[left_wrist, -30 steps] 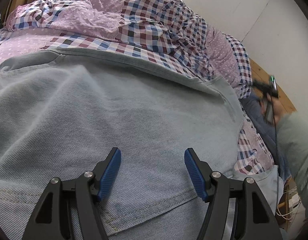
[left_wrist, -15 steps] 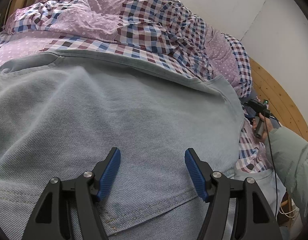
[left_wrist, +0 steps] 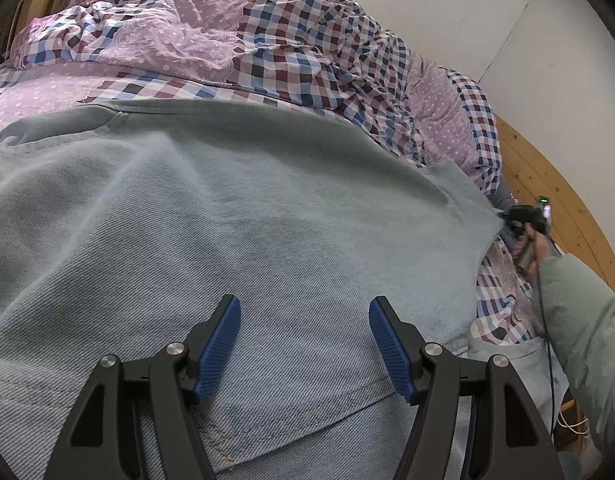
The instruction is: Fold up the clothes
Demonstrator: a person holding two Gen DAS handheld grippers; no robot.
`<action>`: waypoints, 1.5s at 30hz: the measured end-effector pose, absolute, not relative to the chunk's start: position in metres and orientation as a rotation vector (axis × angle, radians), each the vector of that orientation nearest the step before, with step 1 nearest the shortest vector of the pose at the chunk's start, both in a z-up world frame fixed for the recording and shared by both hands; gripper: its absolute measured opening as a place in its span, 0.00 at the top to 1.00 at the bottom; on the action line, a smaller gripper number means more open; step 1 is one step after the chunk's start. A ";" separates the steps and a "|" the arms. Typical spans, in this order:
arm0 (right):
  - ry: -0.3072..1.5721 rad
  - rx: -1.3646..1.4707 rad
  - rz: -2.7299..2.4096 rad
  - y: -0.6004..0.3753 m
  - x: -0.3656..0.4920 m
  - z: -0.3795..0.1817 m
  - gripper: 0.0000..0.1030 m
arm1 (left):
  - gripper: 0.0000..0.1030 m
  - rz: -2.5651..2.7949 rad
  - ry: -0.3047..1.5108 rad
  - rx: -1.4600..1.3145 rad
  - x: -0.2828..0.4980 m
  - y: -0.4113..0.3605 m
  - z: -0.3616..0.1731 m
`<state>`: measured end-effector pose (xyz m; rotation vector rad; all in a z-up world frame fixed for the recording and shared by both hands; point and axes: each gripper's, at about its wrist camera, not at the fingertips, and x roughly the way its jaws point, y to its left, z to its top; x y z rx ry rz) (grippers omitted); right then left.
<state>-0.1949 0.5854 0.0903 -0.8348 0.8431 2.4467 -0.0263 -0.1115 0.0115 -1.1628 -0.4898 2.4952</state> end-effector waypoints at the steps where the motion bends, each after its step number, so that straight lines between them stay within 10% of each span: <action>1: 0.862 -0.831 2.430 0.588 -0.183 0.094 0.94 | 0.31 2.495 -0.490 -1.165 -0.026 -0.111 0.012; 10: 0.981 -1.067 2.251 0.625 -0.167 0.027 0.86 | 0.30 2.489 -0.477 -1.182 -0.027 -0.109 0.012; 14: 0.941 -1.006 2.234 0.621 -0.148 0.041 0.53 | 0.29 2.490 -0.469 -1.182 -0.026 -0.109 0.012; 27: 0.999 -1.025 2.526 0.494 -0.016 0.089 0.47 | 0.21 2.477 -0.423 -1.188 -0.026 -0.101 0.012; 45: 0.515 -1.094 2.964 0.271 0.164 0.109 0.35 | 0.21 2.612 -0.565 -1.193 0.098 -0.147 0.047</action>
